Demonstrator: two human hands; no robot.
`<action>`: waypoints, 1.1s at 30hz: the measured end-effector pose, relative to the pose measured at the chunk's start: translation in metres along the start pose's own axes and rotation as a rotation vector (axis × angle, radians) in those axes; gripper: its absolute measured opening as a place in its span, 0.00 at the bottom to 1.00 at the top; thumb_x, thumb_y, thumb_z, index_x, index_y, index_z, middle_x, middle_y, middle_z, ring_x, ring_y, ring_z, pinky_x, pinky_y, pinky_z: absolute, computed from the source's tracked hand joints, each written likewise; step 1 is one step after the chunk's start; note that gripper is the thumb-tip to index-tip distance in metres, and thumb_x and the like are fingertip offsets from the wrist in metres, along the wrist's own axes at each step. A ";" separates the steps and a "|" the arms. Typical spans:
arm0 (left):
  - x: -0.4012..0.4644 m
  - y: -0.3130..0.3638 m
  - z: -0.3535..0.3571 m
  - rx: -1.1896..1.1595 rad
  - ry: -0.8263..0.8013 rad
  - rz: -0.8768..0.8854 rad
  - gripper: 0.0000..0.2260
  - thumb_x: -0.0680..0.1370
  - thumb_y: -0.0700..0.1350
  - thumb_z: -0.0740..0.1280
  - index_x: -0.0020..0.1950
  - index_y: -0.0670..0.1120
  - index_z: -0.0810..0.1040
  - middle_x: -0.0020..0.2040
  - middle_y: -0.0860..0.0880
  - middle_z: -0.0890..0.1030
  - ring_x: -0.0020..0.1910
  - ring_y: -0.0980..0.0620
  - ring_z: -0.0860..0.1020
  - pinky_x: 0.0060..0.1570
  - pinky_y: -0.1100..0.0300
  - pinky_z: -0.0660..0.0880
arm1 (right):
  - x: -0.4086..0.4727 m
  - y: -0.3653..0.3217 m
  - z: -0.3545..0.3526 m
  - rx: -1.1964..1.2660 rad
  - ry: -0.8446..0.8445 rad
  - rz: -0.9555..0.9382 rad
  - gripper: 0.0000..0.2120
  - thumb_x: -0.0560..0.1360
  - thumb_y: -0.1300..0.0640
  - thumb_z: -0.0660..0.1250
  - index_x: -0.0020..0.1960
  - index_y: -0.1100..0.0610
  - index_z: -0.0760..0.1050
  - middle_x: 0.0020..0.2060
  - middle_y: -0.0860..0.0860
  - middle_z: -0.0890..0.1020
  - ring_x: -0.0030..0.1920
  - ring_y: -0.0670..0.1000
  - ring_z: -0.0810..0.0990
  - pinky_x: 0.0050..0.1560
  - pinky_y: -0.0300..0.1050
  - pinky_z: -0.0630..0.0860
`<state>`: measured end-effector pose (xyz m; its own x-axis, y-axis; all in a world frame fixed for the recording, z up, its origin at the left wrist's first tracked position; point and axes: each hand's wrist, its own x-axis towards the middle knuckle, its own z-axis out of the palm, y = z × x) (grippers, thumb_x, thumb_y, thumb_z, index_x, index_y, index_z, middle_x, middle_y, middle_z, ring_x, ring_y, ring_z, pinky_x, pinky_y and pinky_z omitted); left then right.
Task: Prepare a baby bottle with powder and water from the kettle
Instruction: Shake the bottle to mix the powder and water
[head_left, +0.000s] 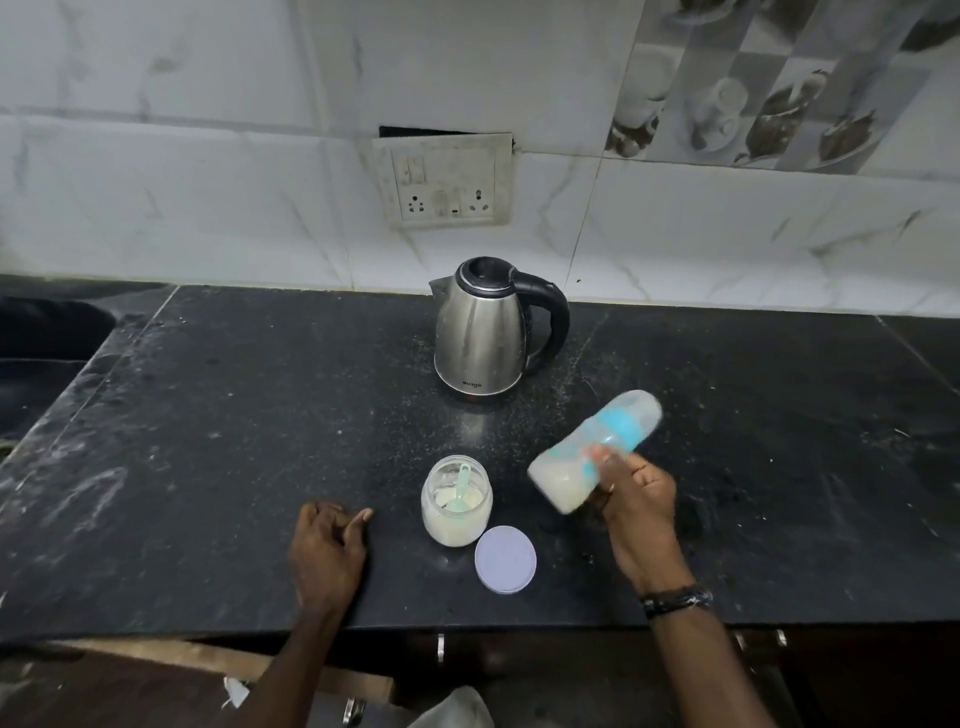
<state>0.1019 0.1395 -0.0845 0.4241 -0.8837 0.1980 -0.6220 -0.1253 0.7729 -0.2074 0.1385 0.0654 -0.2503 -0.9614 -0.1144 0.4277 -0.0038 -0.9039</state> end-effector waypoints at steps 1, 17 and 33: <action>-0.001 0.002 0.000 -0.005 -0.010 -0.015 0.14 0.74 0.39 0.77 0.33 0.43 0.75 0.39 0.46 0.75 0.36 0.49 0.73 0.39 0.56 0.68 | 0.003 -0.002 -0.001 0.091 0.066 0.016 0.26 0.59 0.45 0.78 0.50 0.58 0.80 0.43 0.52 0.86 0.41 0.48 0.84 0.38 0.41 0.81; -0.001 0.010 -0.003 -0.019 -0.028 -0.086 0.25 0.75 0.48 0.77 0.25 0.42 0.69 0.30 0.48 0.76 0.31 0.51 0.76 0.37 0.55 0.71 | -0.009 0.017 -0.010 0.062 -0.010 0.168 0.23 0.58 0.52 0.81 0.48 0.60 0.81 0.39 0.53 0.86 0.36 0.48 0.83 0.33 0.39 0.80; -0.004 0.013 -0.005 -0.058 -0.003 -0.166 0.22 0.75 0.52 0.76 0.28 0.43 0.72 0.30 0.48 0.77 0.31 0.48 0.77 0.37 0.52 0.76 | 0.005 -0.014 -0.024 -0.156 -0.084 0.178 0.30 0.56 0.48 0.82 0.51 0.65 0.80 0.42 0.58 0.86 0.37 0.52 0.84 0.34 0.41 0.81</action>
<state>0.0956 0.1434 -0.0725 0.5161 -0.8542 0.0629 -0.5041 -0.2436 0.8286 -0.2356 0.1402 0.0673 -0.1074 -0.9626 -0.2489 0.3179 0.2039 -0.9259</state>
